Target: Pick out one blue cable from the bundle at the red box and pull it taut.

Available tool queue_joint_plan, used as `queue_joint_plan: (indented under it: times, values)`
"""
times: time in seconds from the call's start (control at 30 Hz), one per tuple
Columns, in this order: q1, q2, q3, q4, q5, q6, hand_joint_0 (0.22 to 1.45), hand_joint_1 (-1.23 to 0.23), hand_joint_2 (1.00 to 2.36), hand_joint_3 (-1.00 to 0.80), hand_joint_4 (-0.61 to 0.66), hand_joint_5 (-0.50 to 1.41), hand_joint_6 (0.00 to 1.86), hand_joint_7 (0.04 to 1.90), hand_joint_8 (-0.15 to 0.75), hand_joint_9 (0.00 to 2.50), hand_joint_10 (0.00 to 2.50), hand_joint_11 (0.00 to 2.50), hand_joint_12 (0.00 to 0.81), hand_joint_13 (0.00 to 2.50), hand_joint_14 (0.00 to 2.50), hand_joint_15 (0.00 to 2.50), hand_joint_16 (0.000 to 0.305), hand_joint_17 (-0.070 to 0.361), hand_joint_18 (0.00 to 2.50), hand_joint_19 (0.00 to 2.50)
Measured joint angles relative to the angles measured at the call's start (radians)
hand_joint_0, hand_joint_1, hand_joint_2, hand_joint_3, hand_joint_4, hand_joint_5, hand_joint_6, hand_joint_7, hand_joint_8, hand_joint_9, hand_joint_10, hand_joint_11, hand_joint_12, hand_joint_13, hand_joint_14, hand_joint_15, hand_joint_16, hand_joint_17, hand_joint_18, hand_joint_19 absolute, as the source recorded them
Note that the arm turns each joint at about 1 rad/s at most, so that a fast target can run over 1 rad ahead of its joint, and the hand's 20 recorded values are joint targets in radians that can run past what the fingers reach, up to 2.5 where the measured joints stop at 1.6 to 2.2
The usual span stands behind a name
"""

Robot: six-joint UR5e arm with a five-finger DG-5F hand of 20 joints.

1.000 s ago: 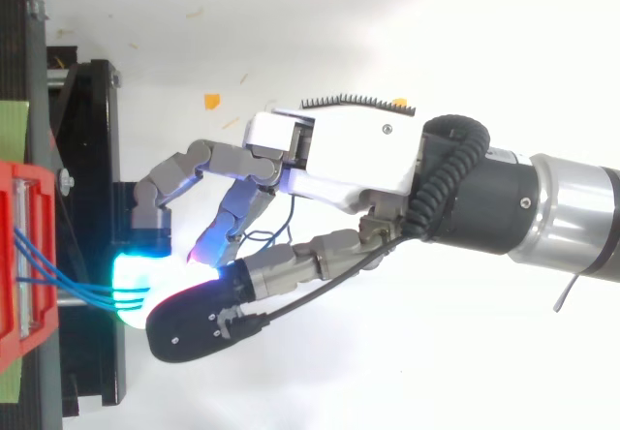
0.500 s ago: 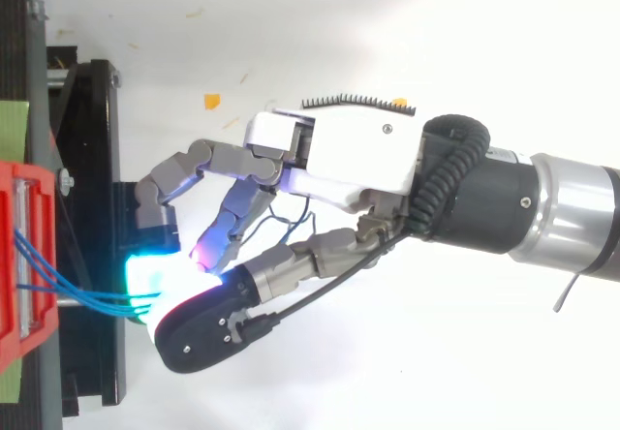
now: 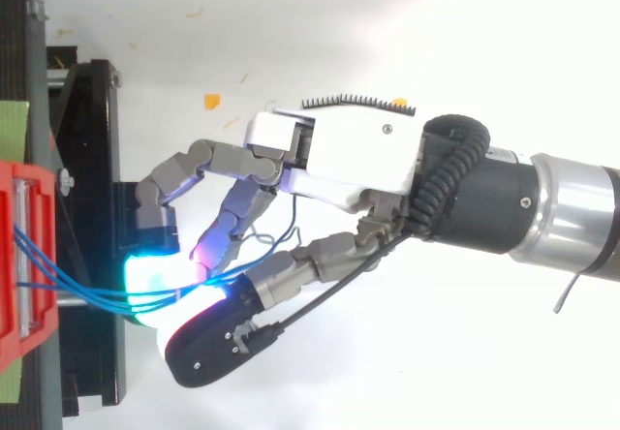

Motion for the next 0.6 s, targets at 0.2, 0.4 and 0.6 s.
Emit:
queue_joint_plan:
  times: [0.2,0.4,0.6]
  values:
    - [0.000,0.000,0.001,0.000,0.000,0.000,0.59,-0.83,1.00,-0.50,0.03,-0.10,0.94,0.91,0.299,1.24,0.03,0.88,0.370,1.03,0.03,0.66,0.051,0.114,0.89,0.67]
    - [0.000,0.000,0.001,0.000,0.000,0.000,0.46,-0.77,1.00,-0.50,0.07,-0.09,0.90,0.87,0.329,1.24,0.03,0.85,0.405,1.05,0.02,0.65,0.058,0.131,0.92,0.66]
    - [0.000,-0.001,0.001,0.000,0.000,0.000,0.49,-0.59,1.00,-0.50,0.08,-0.10,0.89,0.84,0.315,1.23,0.03,0.85,0.397,1.04,0.02,0.66,0.056,0.127,0.89,0.67]
